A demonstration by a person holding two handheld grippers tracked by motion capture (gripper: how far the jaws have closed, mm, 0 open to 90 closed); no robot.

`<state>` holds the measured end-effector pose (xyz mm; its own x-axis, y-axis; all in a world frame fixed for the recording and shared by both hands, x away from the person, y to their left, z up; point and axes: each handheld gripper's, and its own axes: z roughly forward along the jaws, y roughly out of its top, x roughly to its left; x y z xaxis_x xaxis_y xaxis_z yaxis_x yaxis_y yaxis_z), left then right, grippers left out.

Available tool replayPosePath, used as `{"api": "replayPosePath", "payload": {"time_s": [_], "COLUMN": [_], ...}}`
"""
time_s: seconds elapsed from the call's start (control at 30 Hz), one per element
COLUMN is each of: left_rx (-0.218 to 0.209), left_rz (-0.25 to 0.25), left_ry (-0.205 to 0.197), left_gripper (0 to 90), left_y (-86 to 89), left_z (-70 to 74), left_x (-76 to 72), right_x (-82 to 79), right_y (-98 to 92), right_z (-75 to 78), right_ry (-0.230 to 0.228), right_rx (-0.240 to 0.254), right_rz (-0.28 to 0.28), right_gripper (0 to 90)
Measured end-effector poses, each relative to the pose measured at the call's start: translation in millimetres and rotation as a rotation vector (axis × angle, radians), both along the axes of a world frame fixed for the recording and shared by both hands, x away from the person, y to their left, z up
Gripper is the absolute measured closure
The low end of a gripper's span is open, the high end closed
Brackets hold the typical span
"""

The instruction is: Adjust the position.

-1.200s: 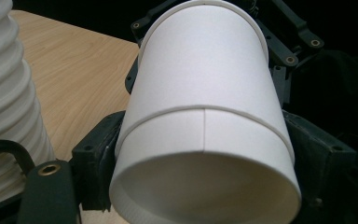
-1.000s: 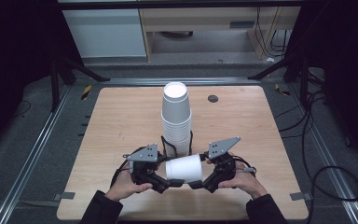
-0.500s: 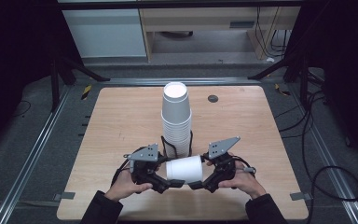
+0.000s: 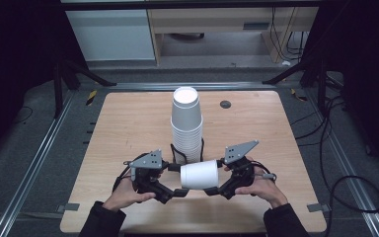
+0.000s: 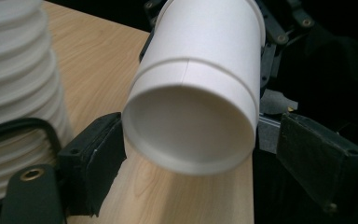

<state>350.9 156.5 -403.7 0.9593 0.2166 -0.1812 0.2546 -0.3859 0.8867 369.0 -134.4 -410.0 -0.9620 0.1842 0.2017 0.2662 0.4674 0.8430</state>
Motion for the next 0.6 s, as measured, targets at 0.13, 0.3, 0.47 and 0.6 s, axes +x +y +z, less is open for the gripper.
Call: {"api": "replayPosePath", "payload": {"time_s": [0.13,0.3,0.47,0.6], "left_rx": [0.053,0.116,0.15,0.138], "left_rz": [0.052,0.072,0.071,0.053], "left_ry": [-0.029,-0.046,-0.059,-0.046], "left_gripper": [14.3,14.7,14.6,14.0], "left_y": [9.0,10.1,6.7,5.6], "left_z": [-0.6,-6.0,-7.6,-4.8], "left_x": [3.4,5.7,9.3,12.5], "right_x": [5.1,12.9,16.7,18.6], "right_y": [-3.1,-2.7,4.7,12.4], "right_z": [6.1,13.4,18.1,21.4], "right_ry": [-0.01,-0.023,-0.052,-0.076], "right_rx": [-0.037,-0.084,-0.14,-0.192], "right_rz": [-0.024,-0.042,-0.041,-0.024], "right_gripper": [9.9,9.8,9.8,9.8]}}
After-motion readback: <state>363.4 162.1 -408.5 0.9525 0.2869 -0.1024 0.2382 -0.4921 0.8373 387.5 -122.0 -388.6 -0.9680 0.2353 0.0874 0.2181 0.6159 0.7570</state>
